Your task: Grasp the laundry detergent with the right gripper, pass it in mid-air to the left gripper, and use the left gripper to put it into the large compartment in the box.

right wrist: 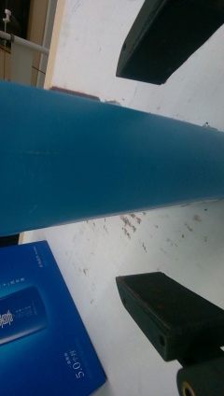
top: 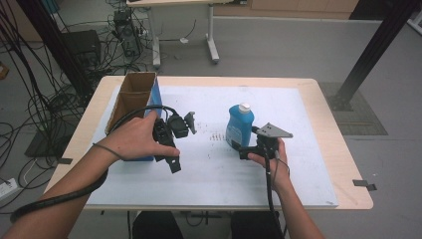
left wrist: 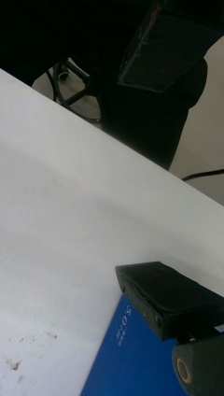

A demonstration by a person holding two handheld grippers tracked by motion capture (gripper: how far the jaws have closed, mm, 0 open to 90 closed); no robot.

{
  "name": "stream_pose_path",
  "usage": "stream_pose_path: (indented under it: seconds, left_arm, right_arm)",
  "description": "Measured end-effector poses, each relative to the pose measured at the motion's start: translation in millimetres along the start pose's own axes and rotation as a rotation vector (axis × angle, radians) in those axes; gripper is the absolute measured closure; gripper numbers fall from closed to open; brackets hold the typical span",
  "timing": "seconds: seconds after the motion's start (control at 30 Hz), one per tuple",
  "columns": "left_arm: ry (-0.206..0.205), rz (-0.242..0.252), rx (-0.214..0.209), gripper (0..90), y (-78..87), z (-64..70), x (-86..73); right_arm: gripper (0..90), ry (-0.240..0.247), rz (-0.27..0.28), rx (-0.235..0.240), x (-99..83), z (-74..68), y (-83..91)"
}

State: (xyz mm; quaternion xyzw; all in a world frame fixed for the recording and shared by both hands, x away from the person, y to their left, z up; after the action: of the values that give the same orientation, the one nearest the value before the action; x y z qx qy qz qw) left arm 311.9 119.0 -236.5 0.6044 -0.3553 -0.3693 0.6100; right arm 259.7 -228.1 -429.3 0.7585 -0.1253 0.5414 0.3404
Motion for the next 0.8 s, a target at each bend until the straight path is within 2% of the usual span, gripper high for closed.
stream_pose_path:
  seconds: [0.17, 0.2, 0.3, 0.37, 0.4, 0.63, 0.7, 0.73, 0.8]
  left_arm:
    - [-0.005, 0.0, 0.0, 8.8, -0.7, -0.8, -0.8]
    - [0.007, 0.0, -0.004, 8.8, -1.4, -0.5, -1.2]
    - [0.009, 0.0, -0.006, 8.8, -1.5, -0.8, -1.5]
    - [0.008, 0.0, -0.007, 8.8, -1.6, -0.8, -1.5]
    - [-0.006, -0.001, -0.002, 8.8, -1.2, -1.3, -1.0]
    - [0.011, 0.005, -0.007, 8.8, -1.4, -2.9, -4.2]
    - [-0.005, 0.001, 0.001, 8.8, -1.7, -3.0, -3.8]
    - [0.011, 0.005, -0.006, 8.8, -2.6, -2.4, -4.7]
    - [0.003, 0.001, -0.003, 8.8, -2.6, -2.6, -4.0]
  right_arm:
    - [2.4, -0.003, -0.002, -0.006, -1.4, 1.5, -3.6]
    - [2.4, -0.006, -0.002, -0.007, -1.7, 1.7, -4.0]
    - [2.4, -0.007, -0.002, -0.01, -2.6, 2.3, -5.6]
    - [2.5, -0.004, 0.004, -0.014, -4.0, 3.5, -8.8]
    - [2.5, -0.004, 0.004, -0.015, -4.2, 3.6, -9.6]
    - [2.9, -0.011, 0.018, -0.02, -4.6, 4.0, -14.7]
    - [2.9, -0.015, 0.019, -0.02, -4.8, 4.4, -16.0]
    - [3.0, -0.014, 0.02, -0.021, -4.9, 4.3, -16.4]
    - [3.1, -0.011, 0.018, -0.022, -4.6, 3.8, -18.0]
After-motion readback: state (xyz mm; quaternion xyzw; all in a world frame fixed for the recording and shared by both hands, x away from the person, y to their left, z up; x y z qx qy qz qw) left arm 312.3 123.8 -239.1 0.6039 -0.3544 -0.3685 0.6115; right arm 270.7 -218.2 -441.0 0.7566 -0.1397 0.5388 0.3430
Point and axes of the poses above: each handheld gripper's, and its own axes: y roughly backward along the jaws, x roughly out of its top, z roughly to its right, the point moved 6 cm from there along -y, roughly forward along the jaws, and after that the axes turned 9 degrees about x, right-handed, at the moved point
